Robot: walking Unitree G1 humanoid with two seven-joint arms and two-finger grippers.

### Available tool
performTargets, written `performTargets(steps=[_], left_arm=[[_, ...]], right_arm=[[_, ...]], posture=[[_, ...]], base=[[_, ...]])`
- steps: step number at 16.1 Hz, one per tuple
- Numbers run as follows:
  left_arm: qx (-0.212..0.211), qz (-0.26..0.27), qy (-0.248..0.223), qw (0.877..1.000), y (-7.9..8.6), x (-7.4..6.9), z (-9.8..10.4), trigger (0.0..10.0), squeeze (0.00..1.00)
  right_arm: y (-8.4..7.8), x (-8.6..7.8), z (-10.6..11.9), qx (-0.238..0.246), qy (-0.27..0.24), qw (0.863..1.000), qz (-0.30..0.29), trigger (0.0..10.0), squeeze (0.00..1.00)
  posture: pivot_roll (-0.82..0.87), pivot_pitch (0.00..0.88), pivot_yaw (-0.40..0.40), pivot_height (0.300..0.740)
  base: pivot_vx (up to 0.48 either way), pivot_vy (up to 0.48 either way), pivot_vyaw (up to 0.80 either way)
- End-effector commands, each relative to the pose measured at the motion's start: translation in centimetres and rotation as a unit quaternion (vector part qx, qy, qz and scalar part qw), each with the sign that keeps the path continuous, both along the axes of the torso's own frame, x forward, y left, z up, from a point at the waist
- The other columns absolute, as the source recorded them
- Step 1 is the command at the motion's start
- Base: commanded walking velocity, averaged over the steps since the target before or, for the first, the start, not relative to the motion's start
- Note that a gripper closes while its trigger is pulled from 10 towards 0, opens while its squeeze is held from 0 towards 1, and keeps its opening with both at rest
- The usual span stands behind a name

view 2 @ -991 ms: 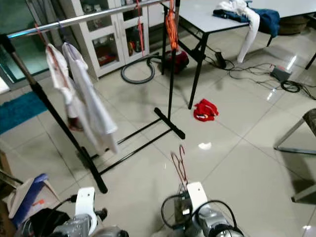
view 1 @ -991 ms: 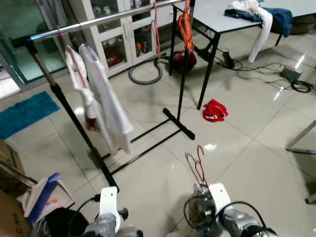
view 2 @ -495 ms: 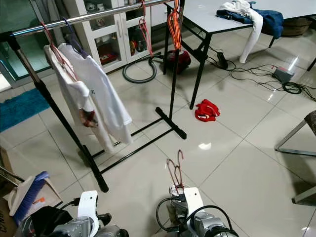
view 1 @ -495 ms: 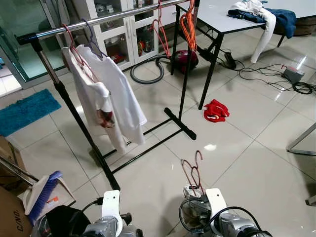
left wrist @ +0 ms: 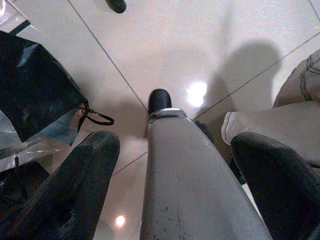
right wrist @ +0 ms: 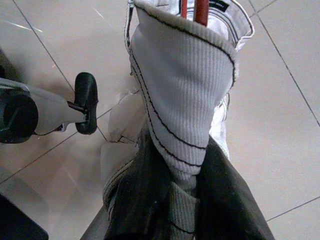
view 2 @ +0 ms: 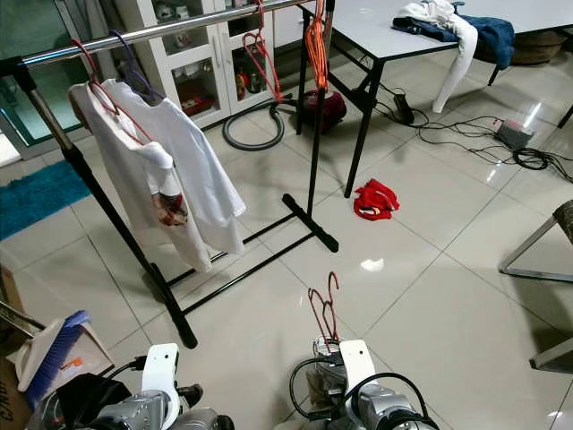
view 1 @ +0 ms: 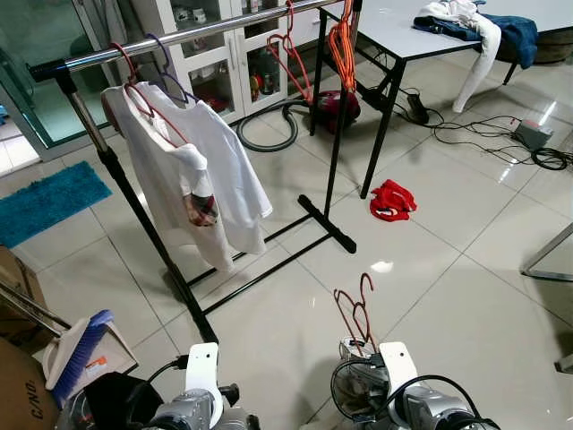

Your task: Hang hanger

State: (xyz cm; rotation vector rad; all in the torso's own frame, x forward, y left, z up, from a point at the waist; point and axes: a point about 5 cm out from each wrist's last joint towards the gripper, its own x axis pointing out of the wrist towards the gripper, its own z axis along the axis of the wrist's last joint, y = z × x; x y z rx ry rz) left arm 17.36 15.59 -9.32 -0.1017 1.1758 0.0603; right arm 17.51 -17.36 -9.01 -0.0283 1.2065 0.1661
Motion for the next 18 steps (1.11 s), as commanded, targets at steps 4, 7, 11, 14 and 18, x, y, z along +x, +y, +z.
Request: performTargets(steps=[4,7,11,14,18], left_arm=[[0.010,-0.018,-0.011,1.000,0.2,0.8,0.4,10.0,0.00],[0.010,-0.020,-0.011,1.000,0.2,0.8,0.4,10.0,0.00],[0.011,-0.022,-0.016,1.000,0.2,1.0,0.5,10.0,0.00],[0.011,-0.025,-0.019,0.999,0.3,1.1,0.5,10.0,0.00],[0.011,-0.026,-0.020,0.999,0.3,1.2,0.5,10.0,0.00]], right_arm=[[1.3,-0.4,-0.3,0.004,0.004,1.000,0.006,10.0,0.00],[1.6,-0.9,-0.5,0.004,0.007,1.000,0.010,10.0,0.00],[1.7,-0.4,-0.3,-0.001,0.004,1.000,0.015,10.0,0.00],[1.8,-0.3,-0.3,-0.006,0.002,1.000,0.020,10.0,0.00],[1.9,-0.2,-0.2,-0.006,0.000,1.000,0.023,10.0,0.00]], posture=[[-0.08,0.000,0.061,0.740],[-0.07,0.000,0.061,0.740],[-0.07,0.000,0.056,0.740],[-0.08,0.000,0.051,0.740],[-0.08,0.000,0.053,0.740]], base=[[0.000,0.000,0.00],[0.000,0.000,0.00],[0.000,0.000,0.00],[0.000,0.000,0.00],[0.000,0.000,0.00]])
